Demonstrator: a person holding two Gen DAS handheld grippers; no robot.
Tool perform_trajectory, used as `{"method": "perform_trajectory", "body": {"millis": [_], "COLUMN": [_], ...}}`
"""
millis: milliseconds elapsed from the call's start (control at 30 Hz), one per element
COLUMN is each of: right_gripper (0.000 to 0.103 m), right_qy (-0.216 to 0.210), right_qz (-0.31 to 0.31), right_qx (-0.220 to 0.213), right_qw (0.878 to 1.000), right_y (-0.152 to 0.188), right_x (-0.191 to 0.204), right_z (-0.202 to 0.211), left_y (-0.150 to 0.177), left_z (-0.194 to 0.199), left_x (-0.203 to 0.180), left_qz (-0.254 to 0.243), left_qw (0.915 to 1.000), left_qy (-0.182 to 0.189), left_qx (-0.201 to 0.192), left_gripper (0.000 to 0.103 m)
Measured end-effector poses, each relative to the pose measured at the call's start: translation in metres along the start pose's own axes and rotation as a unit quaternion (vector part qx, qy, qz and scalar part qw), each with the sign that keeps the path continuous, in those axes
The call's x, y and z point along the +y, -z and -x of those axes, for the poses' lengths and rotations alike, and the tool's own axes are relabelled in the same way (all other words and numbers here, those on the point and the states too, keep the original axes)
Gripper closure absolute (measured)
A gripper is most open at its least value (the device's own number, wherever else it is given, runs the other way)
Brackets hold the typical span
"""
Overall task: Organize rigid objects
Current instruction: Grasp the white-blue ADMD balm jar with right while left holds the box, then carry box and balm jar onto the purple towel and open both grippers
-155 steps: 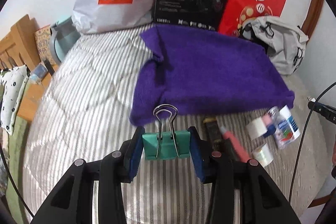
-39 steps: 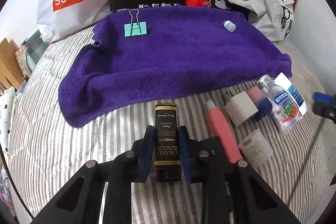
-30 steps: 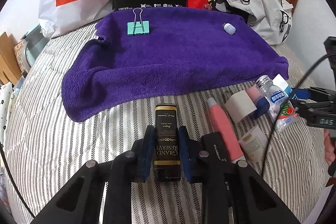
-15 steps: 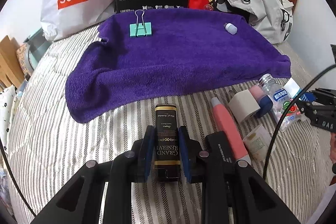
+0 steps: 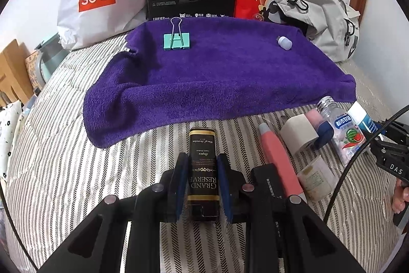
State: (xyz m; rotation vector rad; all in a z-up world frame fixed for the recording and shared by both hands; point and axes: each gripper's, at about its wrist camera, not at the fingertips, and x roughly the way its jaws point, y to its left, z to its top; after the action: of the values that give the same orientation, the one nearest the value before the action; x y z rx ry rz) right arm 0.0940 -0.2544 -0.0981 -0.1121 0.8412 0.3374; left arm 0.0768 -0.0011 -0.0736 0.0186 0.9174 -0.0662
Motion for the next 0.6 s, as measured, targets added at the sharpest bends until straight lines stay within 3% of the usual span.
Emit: {"method": "perform_trajectory", "body": {"millis": [467,533,600], "right_gripper": [0.064,0.062,0.052], "right_qy": [-0.007,-0.016,-0.033], "right_qz": [-0.003,-0.007,-0.008], "right_qx": [-0.001,-0.001,-0.001], "right_qw": [1.000,1.000,0.999], "right_y": [0.0016,0.0016,0.0015], "right_x": [-0.0004,-0.0012,-0.0025], "right_z": [0.0010,0.0010,0.0007], "left_y": [0.0021,0.0019,0.0019], "left_z": [0.0014,0.0013,0.0011], "left_x": [0.0008,0.0002,-0.0006], "left_qz": [0.003,0.002,0.002], "left_qw": [0.9999,0.9999,0.9999], "left_qy": [0.001,-0.001,-0.001], "left_qx": [-0.010,-0.010,-0.010], "left_gripper": [0.080,0.080,0.080]}}
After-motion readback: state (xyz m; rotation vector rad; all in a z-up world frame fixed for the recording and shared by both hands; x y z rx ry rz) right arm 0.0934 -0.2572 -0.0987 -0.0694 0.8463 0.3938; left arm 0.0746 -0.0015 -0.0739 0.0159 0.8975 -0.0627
